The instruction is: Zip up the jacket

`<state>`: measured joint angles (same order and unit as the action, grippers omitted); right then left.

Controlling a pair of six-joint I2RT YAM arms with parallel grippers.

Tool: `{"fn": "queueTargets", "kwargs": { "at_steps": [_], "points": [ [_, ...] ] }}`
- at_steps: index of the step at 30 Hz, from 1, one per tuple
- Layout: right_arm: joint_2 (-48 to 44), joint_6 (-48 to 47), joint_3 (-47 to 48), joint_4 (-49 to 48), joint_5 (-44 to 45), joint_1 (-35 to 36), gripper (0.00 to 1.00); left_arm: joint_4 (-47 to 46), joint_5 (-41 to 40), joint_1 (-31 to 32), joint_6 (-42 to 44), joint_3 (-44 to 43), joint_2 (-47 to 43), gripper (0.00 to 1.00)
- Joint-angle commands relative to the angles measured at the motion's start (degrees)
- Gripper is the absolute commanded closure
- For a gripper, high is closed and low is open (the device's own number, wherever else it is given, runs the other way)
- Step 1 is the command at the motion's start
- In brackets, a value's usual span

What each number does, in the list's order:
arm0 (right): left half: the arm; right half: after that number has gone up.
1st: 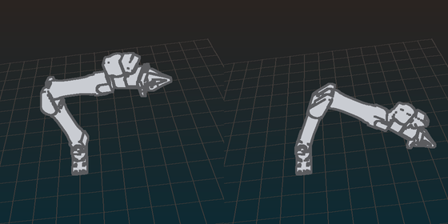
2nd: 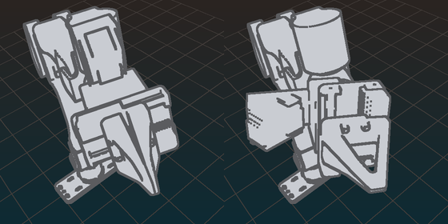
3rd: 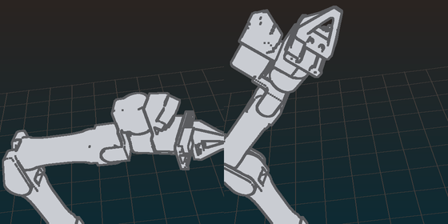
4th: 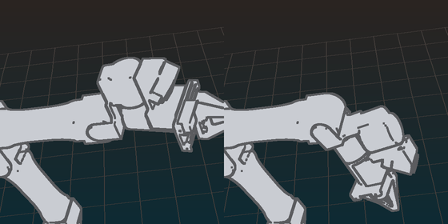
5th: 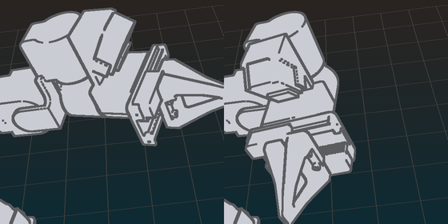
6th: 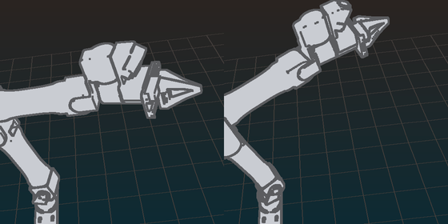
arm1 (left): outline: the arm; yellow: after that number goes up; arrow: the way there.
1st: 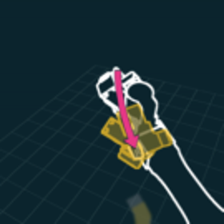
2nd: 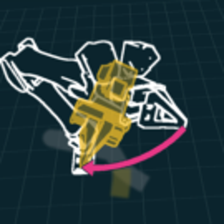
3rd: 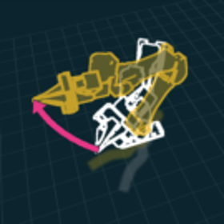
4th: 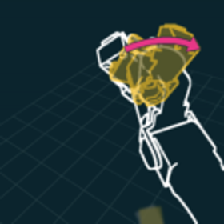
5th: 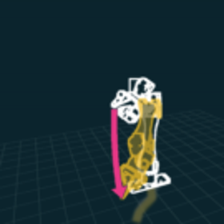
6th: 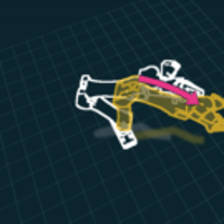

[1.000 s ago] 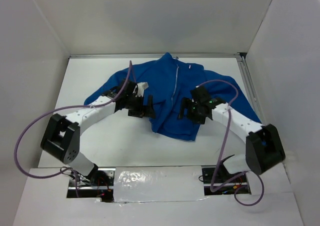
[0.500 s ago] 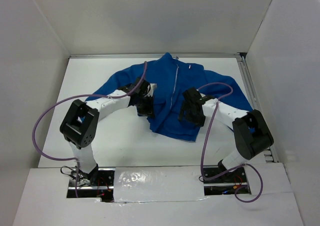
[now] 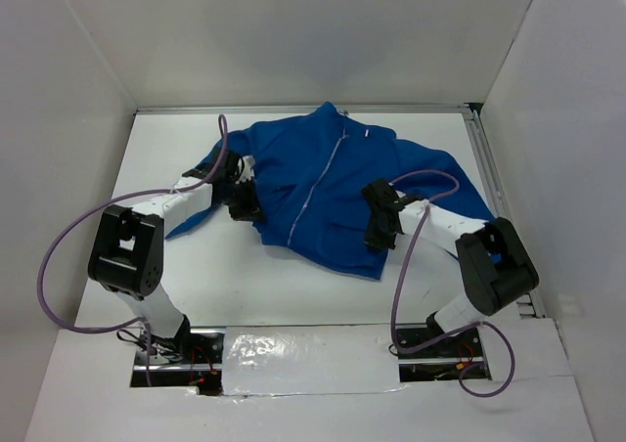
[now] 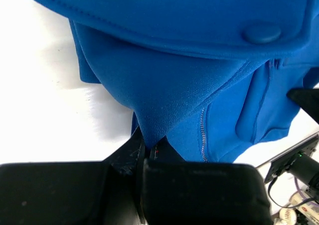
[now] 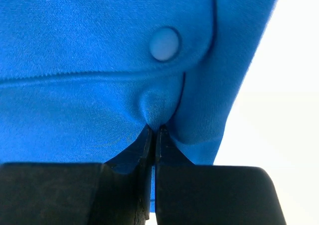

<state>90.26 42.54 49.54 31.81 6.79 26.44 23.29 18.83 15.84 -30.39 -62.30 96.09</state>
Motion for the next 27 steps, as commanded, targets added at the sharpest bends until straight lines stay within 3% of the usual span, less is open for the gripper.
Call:
{"fn": "queueTargets", "kwargs": {
  "at_steps": [1, 3, 4, 5, 6, 7, 8, 9, 10, 14, 15, 20, 27],
  "points": [
    [-5.87, -1.58, -2.95, 2.11, 2.27, -2.25, 1.00, 0.00, -0.81, -1.68, -0.37, -0.01, -0.03, 1.00],
    [-9.46, -3.42, -3.31, 3.16, 1.57, -3.49, 1.00, 1.14, -0.46, -2.03, -0.11, -0.53, 0.23, 1.00],
    [-10.62, -4.39, -3.31, 3.08, 1.22, -3.32, 1.00, 1.58, 0.06, -1.95, 0.07, -0.45, -0.11, 0.95],
    [-13.50, -5.27, -3.22, 2.91, 0.69, -3.06, 0.97, 1.24, 0.68, -1.86, 0.33, 0.42, -2.03, 0.74],
    [-15.27, -6.58, -3.13, 2.29, 0.16, -2.62, 0.74, 1.23, 1.12, -1.51, 0.33, 0.86, -3.44, 0.57],
    [-17.29, -7.29, -3.13, 1.68, -0.19, -1.57, 0.64, 1.23, 2.08, -1.34, 0.25, 1.30, -5.37, 0.42],
    [-21.40, -8.69, -2.00, 1.41, -0.80, -1.39, 0.59, 0.88, 2.26, -1.07, 0.33, 2.18, -10.00, 0.07],
    [-23.09, -9.58, -1.12, 1.67, -2.12, -1.39, 0.53, 0.71, 2.53, -0.46, 0.59, 2.53, -12.22, 0.01],
    [-24.76, -9.76, 1.33, 2.46, -1.69, -1.65, 0.49, 1.14, 1.74, -0.37, 0.25, 2.28, -14.77, 0.01],
    [-33.38, -10.38, 8.19, 6.77, 3.83, -2.53, 0.15, 5.18, -3.88, -0.02, -2.56, -1.32, -25.42, 0.01],
    [-34.52, -10.20, 9.42, 6.95, 6.28, -2.70, 0.00, 6.84, -5.02, -0.28, -3.70, -2.37, -26.56, 0.01],
    [-41.64, -8.53, 16.02, 8.18, 12.63, -4.38, 0.00, 9.67, -5.91, 0.59, -4.06, -8.45, -32.80, 0.01],
    [-48.41, -8.79, 10.24, 4.31, 13.16, -5.43, 0.00, 8.35, -8.02, 1.04, -4.59, -1.96, -43.17, 0.01]
  ]
}}
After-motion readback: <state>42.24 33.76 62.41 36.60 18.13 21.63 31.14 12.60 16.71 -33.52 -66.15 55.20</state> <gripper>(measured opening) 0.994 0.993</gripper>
